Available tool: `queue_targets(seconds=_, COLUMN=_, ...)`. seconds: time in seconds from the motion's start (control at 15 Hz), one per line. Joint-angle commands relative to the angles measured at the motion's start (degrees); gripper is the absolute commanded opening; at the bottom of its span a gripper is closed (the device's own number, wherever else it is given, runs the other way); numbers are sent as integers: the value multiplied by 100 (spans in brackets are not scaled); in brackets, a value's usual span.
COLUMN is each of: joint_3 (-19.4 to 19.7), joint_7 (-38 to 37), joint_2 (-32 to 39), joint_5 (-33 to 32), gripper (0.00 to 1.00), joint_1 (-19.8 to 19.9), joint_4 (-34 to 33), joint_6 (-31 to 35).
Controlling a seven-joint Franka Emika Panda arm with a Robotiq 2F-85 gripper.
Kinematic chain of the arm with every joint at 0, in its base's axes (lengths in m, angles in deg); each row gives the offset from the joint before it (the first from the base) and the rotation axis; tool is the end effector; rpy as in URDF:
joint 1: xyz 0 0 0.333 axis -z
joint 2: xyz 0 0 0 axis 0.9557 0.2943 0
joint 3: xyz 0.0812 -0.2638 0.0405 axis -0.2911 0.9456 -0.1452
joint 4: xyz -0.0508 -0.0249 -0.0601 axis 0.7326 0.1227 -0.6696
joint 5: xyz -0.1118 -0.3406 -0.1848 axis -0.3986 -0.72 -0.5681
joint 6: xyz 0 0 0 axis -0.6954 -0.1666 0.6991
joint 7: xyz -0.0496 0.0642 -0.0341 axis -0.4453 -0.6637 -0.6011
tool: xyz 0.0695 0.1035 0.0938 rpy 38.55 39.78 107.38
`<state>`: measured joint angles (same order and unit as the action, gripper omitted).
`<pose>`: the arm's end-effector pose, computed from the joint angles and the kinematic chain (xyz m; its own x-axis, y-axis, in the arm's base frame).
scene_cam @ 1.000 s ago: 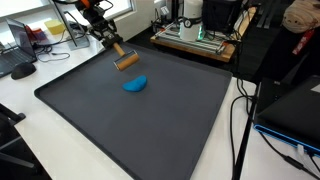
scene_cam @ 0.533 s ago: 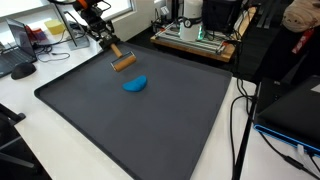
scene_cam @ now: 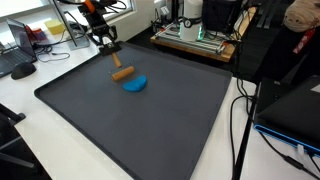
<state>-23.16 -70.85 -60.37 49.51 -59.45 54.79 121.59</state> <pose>0.5048 -0.2491 0.1762 -0.2472 -0.7916 -0.5589 -0.9537 0.3007 -0.0040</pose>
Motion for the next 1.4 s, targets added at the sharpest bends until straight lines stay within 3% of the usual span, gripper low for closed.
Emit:
queue_targets(seconds=0.0, joint_3=-120, joint_7=-481, joint_2=-873, joint_5=-278, gripper=22, joint_1=-446, joint_4=910, joint_6=1146)
queue_targets(seconds=0.2, joint_3=-231, joint_7=-1212, joint_2=-1285, joint_5=-689, gripper=22, joint_1=-761, joint_4=1324, joint_6=2016)
queue_targets(seconds=0.4, joint_3=-381, joint_7=-2375, joint_2=-1651, joint_5=-1493, gripper=22, joint_1=-1010, joint_4=1670, joint_6=2689)
queue_targets(seconds=0.6, joint_3=-233, joint_7=-3697, joint_2=-1846, joint_5=-2562, gripper=22, joint_1=-1427, joint_4=1862, joint_6=2855)
queue_targets(seconds=0.67, joint_3=-550, joint_7=-4142, joint_2=-1965, joint_5=-2946, gripper=22, joint_1=-1224, joint_4=1896, joint_6=2808)
queue_targets(seconds=0.73, joint_3=-612, joint_7=-4509, joint_2=-2043, joint_5=-3276, gripper=22, joint_1=-1254, joint_4=1899, joint_6=2663)
queue_targets(seconds=0.87, joint_3=-830, joint_7=-4701, joint_2=-2201, joint_5=-3490, gripper=22, joint_1=-1193, joint_4=1858, joint_6=2325)
queue_targets(seconds=0.93, joint_3=-874, joint_7=-4429, joint_2=-1795, joint_5=-3247, gripper=47, joint_1=-1072, joint_4=1717, joint_6=2582)
queue_targets(seconds=1.33, joint_3=-980, joint_7=-4557, joint_2=-1976, joint_5=-3332, gripper=47, joint_1=-1057, joint_4=1733, joint_6=2379)
